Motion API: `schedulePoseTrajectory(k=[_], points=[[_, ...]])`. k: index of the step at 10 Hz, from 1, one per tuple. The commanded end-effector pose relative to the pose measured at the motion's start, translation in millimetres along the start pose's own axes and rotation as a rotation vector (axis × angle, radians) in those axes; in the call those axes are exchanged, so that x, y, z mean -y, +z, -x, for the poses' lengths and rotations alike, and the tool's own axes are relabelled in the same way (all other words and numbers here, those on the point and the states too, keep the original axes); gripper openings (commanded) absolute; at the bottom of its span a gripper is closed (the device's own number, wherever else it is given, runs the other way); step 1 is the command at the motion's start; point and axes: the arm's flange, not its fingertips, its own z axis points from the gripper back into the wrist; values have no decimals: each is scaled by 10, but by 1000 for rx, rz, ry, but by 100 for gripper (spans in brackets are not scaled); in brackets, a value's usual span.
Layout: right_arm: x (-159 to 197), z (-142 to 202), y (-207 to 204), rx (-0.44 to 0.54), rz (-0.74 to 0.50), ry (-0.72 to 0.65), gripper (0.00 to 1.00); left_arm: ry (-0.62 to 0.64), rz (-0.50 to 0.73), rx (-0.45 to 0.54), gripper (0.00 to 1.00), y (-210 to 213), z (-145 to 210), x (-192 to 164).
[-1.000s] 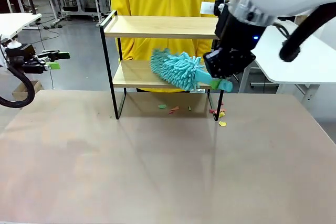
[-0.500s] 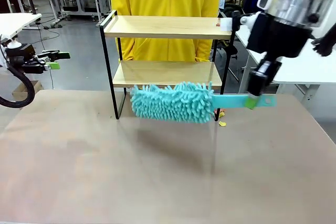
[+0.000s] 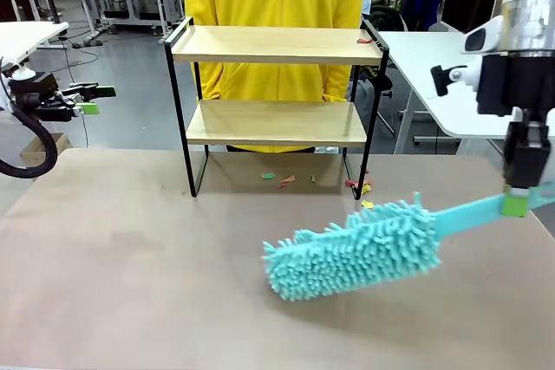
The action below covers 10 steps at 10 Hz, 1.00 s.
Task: Clean the shelf.
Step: Clean the specific section of the Shelf indicated by the human with the Duster.
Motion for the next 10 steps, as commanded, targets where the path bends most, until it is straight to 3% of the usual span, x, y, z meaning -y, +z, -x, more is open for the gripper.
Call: schedulePoseTrajectory(k=[1,3,4,10], points=[[41,25,137,-88,109,-4,13,-12,-2,3,100,3,-17,22],[78,-61,158,-22,152,-21,13,-12,-2,3,100,3,-17,22],[34,36,58,-75,85,-18,13,-12,-2,3,100,3,-17,22],[34,36,58,-75,85,-18,13,-12,-2,3,100,3,-17,22]])
